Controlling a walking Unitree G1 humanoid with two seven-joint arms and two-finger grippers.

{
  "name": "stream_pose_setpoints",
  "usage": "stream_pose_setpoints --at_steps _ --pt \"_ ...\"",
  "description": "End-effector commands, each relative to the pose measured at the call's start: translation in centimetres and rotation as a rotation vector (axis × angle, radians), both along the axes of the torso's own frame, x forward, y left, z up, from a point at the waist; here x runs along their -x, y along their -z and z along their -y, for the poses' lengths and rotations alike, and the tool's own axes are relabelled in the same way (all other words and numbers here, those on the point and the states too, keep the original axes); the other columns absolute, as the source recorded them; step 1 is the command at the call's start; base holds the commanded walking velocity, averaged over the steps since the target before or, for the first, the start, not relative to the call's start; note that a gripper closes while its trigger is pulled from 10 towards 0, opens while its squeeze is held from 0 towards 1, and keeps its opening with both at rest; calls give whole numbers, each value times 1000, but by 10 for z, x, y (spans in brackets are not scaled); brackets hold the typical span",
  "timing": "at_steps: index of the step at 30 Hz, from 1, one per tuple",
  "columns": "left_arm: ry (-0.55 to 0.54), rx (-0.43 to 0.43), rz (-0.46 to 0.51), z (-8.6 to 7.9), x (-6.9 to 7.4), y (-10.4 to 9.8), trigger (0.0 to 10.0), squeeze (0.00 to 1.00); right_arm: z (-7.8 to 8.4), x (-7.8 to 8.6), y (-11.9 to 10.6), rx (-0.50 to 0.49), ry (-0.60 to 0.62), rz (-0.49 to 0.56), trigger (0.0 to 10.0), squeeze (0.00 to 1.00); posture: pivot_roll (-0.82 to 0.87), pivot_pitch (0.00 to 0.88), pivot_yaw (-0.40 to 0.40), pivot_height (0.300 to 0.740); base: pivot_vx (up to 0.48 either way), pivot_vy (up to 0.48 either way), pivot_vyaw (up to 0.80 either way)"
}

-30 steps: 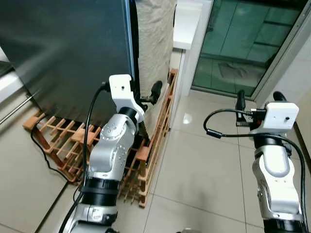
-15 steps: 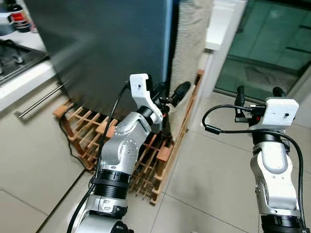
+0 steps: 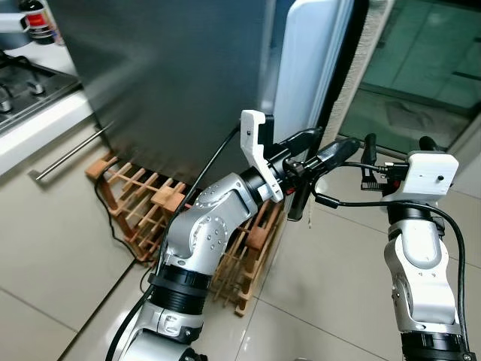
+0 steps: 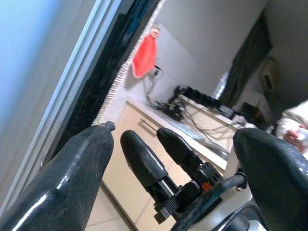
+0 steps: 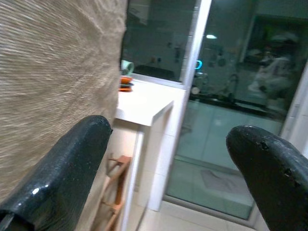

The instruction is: Restocking fridge

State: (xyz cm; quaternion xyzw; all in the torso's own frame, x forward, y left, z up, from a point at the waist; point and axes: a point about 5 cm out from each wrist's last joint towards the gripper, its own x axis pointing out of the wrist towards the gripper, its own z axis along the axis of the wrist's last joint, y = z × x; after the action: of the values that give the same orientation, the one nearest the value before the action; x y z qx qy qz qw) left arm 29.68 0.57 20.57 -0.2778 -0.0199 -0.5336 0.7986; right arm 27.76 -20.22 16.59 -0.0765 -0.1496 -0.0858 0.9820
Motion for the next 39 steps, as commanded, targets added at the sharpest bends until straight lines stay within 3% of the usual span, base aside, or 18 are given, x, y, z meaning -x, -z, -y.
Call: stream_pose_setpoints --at_steps 1,3,7,8,10,12,15,21,23,29,33,39 --pt "-9 35 25 1 0 -16 10000 0 5 4 2 -3 17 -1 10000 75 -206 0 22 740 0 0 0" --pt "-47 20 17 -6 -3 -13 10000 0 5 6 3 -3 17 -6 10000 71 -206 0 22 740 0 0 0" --pt "-286 -85 -4 -48 -10 -1 10000 0 3 19 15 1 -12 -55 10000 71 -192 0 20 740 0 0 0" --pt "-286 -85 -4 -48 -10 -1 10000 0 3 19 15 1 -12 -55 10000 71 -192 0 20 740 0 0 0" --pt "-576 -186 -51 -87 -19 17 10000 0 4 29 24 -13 -41 -99 10000 75 -168 0 14 740 0 0 0" --pt "-759 -247 -74 -112 -18 28 10000 0 4 36 30 -22 -64 -127 10000 75 -162 0 13 740 0 0 0" --pt "-930 -295 -112 -134 -9 41 10000 0 3 41 34 -25 -94 -149 10000 75 -158 0 12 740 0 0 0" --pt "-1052 -326 -70 -145 3 40 10000 0 -2 39 32 -52 -148 -145 10000 71 -157 0 9 740 0 0 0" --pt "-1152 -361 -33 -153 -1 36 10000 0 -14 28 27 -66 -217 -134 10000 71 -153 0 8 740 0 0 0" --pt "-1289 -446 -34 -163 -6 41 10000 0 -32 5 14 -115 -342 -123 10000 71 -153 0 14 740 0 0 0" --pt "-1291 -451 -37 -161 -8 43 10000 0 -50 2 4 -170 -474 -137 10000 63 -151 0 8 740 0 0 0" --pt "-1293 -443 -38 -160 -8 44 10000 0 -66 6 -13 -165 -587 -115 10000 59 -151 0 8 740 0 0 0"
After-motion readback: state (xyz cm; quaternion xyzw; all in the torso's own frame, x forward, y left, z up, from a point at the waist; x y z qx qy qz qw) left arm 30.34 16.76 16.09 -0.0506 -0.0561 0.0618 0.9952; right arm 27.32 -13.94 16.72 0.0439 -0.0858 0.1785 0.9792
